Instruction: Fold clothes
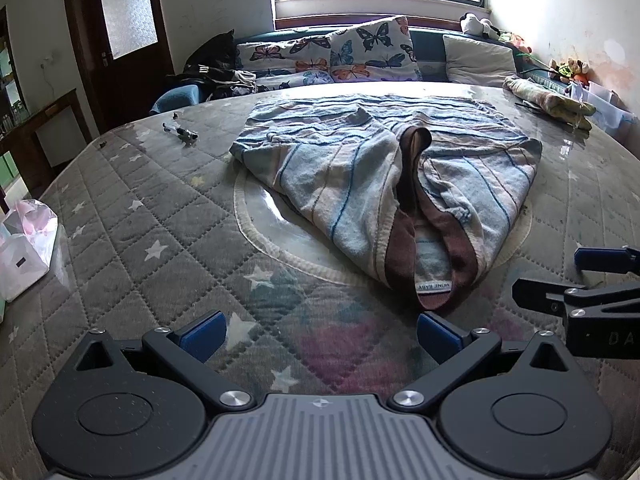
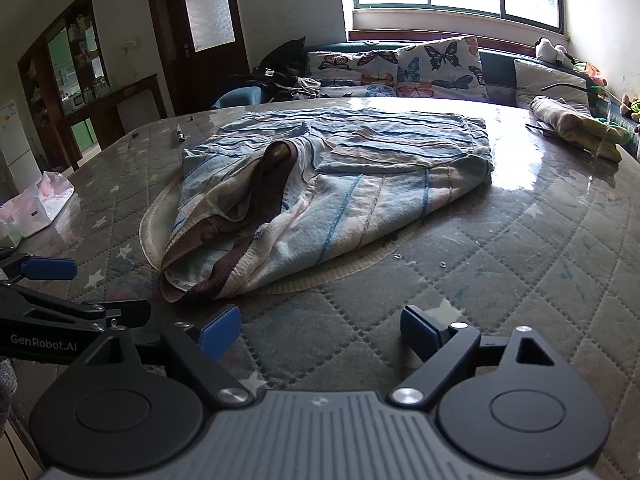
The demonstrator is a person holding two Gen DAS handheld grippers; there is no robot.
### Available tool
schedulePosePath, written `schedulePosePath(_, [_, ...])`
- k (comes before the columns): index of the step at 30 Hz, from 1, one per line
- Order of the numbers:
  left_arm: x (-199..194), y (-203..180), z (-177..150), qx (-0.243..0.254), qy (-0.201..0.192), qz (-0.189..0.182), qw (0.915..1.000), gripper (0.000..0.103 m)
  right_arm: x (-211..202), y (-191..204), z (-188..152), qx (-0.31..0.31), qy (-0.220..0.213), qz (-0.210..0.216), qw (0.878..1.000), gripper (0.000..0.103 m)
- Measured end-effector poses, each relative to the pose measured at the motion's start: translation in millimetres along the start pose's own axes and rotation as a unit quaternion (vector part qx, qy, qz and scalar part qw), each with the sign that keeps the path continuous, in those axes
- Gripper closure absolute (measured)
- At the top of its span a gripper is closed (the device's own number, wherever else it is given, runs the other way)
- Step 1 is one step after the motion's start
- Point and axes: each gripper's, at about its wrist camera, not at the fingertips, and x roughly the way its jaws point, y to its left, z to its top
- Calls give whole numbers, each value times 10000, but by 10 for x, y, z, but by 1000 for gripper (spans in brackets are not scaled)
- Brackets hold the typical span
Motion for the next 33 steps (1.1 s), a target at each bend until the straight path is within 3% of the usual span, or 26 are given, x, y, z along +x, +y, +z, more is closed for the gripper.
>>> schedulePosePath(12, [39,11,191,120,-204,47,9997,0,130,35,176,-106,58,113,9999,22])
schedulePosePath(23, [153,-26,541,275,-521,-61,9982,1,263,-51,649,-52,-103,258,9996,40])
schedulePosePath(28, [249,-4,672,264,-571,-135,9979,11,399,-137,873,-10,-97,199,9998,50])
schedulePosePath(33, [346,-77,834,451,-690,-374,9959,21,435,-201,981,3,-148,170,9997,50])
